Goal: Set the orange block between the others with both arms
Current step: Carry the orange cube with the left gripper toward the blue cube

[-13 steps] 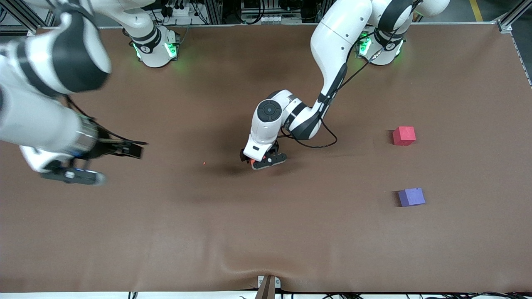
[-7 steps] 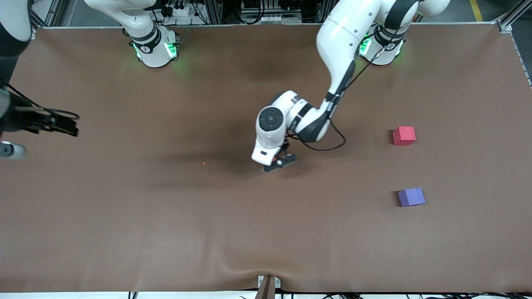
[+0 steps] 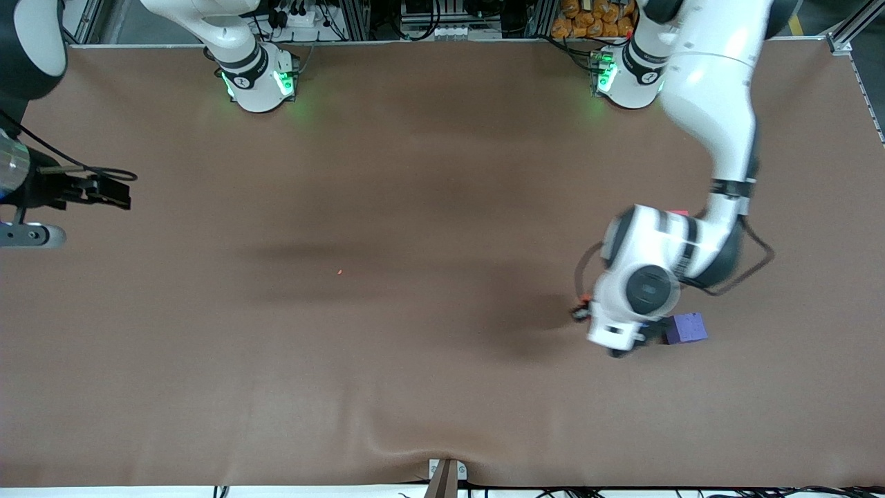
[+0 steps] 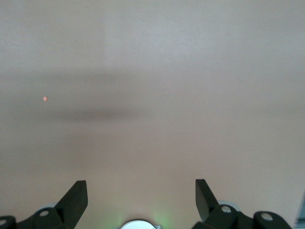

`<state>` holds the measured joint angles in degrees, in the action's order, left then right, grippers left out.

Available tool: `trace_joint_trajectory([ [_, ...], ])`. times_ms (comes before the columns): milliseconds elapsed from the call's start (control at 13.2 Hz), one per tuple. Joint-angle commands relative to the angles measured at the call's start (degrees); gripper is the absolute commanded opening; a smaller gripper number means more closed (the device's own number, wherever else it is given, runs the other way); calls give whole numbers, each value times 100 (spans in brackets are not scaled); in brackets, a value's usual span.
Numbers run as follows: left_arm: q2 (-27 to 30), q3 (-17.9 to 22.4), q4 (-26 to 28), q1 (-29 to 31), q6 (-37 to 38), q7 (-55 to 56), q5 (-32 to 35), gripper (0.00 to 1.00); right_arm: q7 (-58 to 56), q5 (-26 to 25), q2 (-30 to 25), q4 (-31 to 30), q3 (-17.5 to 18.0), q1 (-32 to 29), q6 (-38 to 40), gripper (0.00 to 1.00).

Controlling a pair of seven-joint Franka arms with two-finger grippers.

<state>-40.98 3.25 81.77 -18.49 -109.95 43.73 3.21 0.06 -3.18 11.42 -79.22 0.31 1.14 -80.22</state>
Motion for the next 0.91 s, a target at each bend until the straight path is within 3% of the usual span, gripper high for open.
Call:
trace_joint_trajectory([
  [0, 545, -96, 1004, 152, -227, -442, 434, 0, -85, 440, -360, -577, 215, -509, -222, 100],
  [227, 1379, -105, 2592, 660, -1637, -1311, 435, 0, -400, 327, -395, -542, 206, -588, -423, 100],
  [378, 1628, -122, 3299, 1021, -2475, -1979, 435, 0, -516, 309, -491, -629, 206, -615, -346, 100],
  [832, 1594, -193, 3670, 1620, -2619, -3360, 417, 0, -481, 195, -465, -349, 215, -501, -29, 100],
])
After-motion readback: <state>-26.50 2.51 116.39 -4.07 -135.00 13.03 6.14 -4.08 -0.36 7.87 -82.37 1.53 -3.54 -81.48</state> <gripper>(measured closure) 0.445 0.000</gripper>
